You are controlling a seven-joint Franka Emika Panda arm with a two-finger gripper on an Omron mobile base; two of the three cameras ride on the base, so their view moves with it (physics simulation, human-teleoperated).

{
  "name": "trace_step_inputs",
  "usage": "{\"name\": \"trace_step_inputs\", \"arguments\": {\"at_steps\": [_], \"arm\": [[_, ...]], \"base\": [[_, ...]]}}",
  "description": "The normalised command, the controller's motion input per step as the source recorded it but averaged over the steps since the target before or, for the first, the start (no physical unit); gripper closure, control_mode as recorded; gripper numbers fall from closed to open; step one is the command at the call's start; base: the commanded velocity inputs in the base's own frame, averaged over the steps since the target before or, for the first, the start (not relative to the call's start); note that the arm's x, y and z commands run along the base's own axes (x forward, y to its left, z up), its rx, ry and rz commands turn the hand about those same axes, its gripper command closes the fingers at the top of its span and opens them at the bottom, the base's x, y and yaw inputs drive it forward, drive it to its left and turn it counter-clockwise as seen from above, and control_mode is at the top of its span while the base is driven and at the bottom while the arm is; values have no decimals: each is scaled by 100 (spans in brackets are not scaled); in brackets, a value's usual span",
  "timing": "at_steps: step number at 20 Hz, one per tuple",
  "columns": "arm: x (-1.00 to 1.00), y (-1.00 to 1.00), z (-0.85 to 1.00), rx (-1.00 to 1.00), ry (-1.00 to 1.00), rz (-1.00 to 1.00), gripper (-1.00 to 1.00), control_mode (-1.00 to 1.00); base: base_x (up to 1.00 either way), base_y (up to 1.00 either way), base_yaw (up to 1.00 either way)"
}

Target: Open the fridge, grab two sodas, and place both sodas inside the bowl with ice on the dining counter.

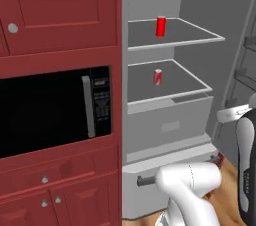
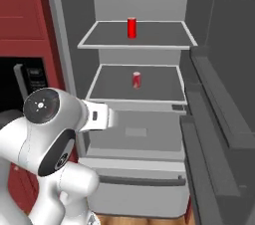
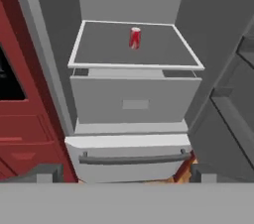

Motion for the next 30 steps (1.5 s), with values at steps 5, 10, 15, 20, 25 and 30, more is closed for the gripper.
{"name": "trace_step_inputs", "arguments": {"at_steps": [5, 10, 15, 20, 25, 30], "arm": [[0, 0, 0, 0, 0, 0, -100, 100], [0, 0, 0, 0, 0, 0, -100, 100], [0, 0, 0, 0, 0, 0, -100, 100], [11, 0, 3, 0, -3, 0, -100, -100], [50, 0, 41, 0, -18, 0, -100, -100], [48, 5, 45, 0, -24, -2, -100, -100]], "base": [[73, -12, 5], [64, -46, 5], [62, -38, 5], [52, 0, 3], [0, 0, 0], [0, 0, 0]]}}
